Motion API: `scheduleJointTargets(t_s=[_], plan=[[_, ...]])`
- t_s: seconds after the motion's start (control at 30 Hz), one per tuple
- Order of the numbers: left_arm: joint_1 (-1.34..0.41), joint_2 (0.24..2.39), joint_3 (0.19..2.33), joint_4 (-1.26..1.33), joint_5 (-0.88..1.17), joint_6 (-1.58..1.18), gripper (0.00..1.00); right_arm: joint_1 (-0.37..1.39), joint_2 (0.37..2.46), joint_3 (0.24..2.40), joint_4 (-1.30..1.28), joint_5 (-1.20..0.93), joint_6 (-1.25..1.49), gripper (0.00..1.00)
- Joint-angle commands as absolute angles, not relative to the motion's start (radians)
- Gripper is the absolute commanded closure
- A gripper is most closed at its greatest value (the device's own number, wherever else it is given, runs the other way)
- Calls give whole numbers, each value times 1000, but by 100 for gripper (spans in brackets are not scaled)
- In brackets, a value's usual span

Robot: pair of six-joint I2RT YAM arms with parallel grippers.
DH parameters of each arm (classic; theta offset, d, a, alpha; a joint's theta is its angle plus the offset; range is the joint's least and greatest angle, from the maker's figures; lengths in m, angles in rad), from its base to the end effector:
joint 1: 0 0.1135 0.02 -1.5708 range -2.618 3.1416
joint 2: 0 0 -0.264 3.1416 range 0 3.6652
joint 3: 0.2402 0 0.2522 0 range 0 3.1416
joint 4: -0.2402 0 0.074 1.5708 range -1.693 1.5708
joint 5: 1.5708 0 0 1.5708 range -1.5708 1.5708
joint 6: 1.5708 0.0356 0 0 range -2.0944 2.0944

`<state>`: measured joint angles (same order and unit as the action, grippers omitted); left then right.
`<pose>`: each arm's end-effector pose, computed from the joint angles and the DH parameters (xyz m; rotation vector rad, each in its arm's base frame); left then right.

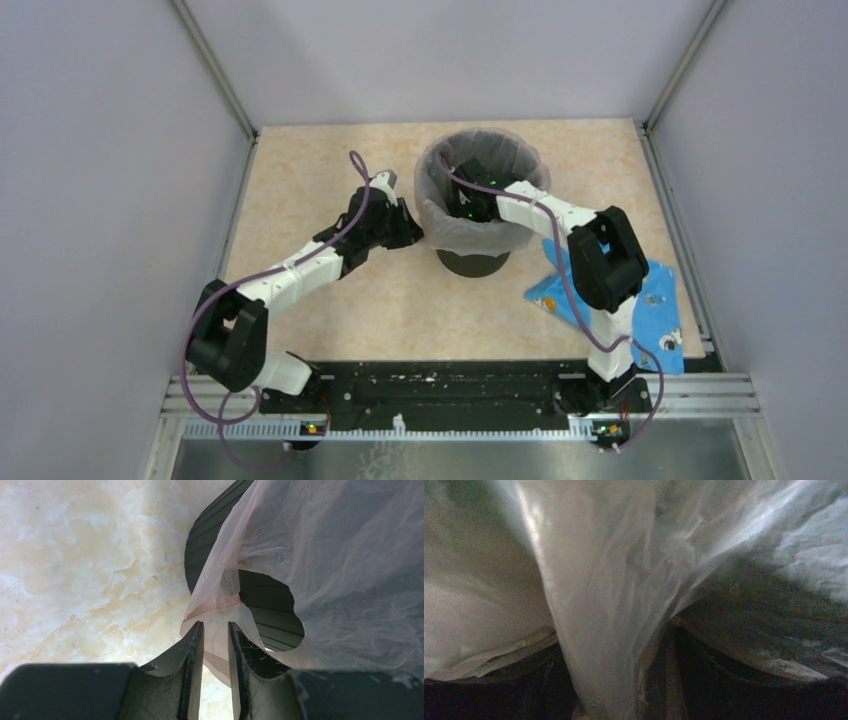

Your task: Put the trash bags into the trash bin

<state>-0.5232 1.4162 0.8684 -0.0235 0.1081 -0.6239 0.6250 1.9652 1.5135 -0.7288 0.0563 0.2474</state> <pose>0.2681 -0.1591 0.2388 -0.0467 2.2425 -0.7661 0.3334 0.2381 0.2030 -0.5029 2.7138 0.1600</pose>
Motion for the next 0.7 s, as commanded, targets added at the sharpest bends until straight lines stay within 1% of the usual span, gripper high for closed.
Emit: scheduleJointTargets(t_s=[0.0, 0.57, 0.67], plan=[[-518, 1420, 909, 9, 116, -604, 69, 620, 1965, 1573, -765, 70, 251, 36], [-517, 1415, 917, 5, 91, -596, 69, 620, 1874, 1516, -759, 73, 264, 39], [-514, 1412, 922, -31, 83, -590, 68, 619, 1854, 1502, -754, 76, 268, 39]])
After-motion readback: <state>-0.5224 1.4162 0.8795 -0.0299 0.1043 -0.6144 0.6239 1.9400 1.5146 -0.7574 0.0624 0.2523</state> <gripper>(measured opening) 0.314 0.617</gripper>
